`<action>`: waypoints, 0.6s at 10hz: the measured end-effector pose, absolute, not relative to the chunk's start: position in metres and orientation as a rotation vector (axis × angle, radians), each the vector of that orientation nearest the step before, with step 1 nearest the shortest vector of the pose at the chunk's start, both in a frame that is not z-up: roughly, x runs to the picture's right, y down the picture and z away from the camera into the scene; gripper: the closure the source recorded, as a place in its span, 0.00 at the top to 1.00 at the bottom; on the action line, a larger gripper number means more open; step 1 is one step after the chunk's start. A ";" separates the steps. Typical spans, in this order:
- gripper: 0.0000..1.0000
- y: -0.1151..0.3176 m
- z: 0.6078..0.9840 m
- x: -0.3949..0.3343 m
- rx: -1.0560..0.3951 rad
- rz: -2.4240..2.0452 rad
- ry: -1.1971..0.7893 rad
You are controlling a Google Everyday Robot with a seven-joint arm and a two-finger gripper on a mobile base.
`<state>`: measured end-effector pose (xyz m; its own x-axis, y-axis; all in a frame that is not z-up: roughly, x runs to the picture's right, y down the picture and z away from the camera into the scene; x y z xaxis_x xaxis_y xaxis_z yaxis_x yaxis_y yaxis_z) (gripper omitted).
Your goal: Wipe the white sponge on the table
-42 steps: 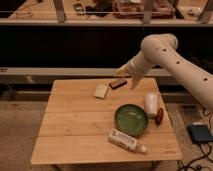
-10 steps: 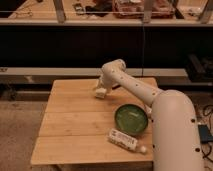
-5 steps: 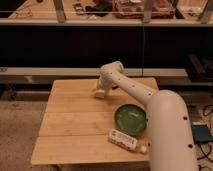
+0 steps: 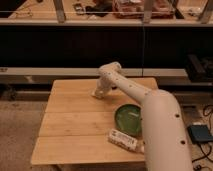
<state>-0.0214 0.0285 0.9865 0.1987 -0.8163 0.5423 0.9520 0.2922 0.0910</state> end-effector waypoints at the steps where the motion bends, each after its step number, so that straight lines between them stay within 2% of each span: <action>1: 0.05 0.030 0.988 -0.019 -0.305 -1.257 -0.549; 2: 0.00 0.026 0.988 -0.021 -0.311 -1.255 -0.546; 4: 0.00 0.005 0.976 -0.023 -0.268 -1.266 -0.547; 6: 0.00 -0.035 0.930 -0.042 -0.125 -1.309 -0.587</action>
<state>-0.0419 -0.0351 0.9302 0.1371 -0.8703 0.4731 0.9319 0.2753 0.2363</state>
